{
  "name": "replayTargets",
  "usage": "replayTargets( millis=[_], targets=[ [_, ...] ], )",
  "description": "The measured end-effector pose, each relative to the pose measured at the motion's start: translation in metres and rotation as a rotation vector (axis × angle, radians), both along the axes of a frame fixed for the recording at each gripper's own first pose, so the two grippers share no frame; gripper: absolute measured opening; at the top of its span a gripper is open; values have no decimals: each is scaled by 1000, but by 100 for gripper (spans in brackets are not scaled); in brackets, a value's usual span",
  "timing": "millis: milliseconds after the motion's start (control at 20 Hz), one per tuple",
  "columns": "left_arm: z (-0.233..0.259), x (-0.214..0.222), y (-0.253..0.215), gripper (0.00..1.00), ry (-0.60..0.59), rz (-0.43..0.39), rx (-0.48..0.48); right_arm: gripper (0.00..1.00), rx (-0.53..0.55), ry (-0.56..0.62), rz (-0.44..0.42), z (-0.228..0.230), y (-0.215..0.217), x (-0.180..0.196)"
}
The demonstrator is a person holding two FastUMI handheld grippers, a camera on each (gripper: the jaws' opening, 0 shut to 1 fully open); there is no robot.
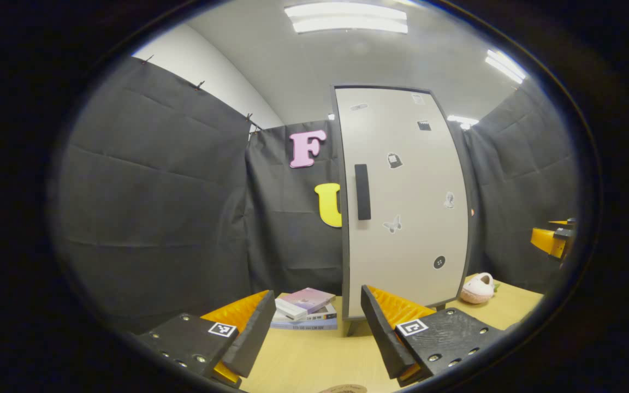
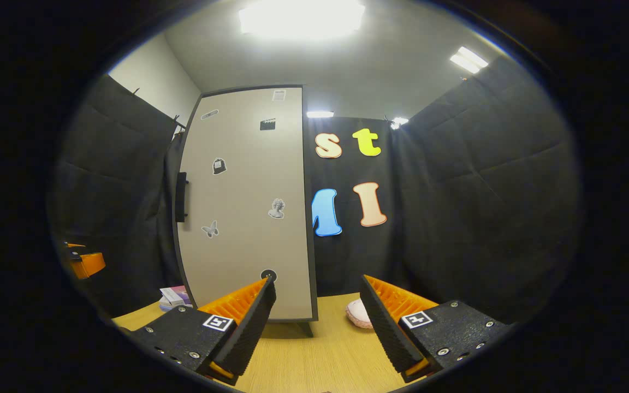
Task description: Open the cabinet door with the right hand, grasp the bottle in the cabinet with the left hand and place it on the coaster, then close the cabinet door with the right hand.
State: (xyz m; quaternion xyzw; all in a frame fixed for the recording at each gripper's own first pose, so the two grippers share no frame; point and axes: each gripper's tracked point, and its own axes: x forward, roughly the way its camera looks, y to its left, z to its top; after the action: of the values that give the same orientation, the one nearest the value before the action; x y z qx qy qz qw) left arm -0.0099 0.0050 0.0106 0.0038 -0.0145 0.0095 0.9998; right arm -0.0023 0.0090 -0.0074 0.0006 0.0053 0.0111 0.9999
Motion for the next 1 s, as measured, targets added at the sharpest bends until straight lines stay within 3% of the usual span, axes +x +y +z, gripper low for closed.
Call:
replayTargets(
  millis=[400,1000],
  targets=[
    [8,-4,17,93,-8,30,-2,96,6,2,51,4,28,10],
    [9,-43,94,92,-6,168,18,96,32,11,253,44,139,73]
  ],
)
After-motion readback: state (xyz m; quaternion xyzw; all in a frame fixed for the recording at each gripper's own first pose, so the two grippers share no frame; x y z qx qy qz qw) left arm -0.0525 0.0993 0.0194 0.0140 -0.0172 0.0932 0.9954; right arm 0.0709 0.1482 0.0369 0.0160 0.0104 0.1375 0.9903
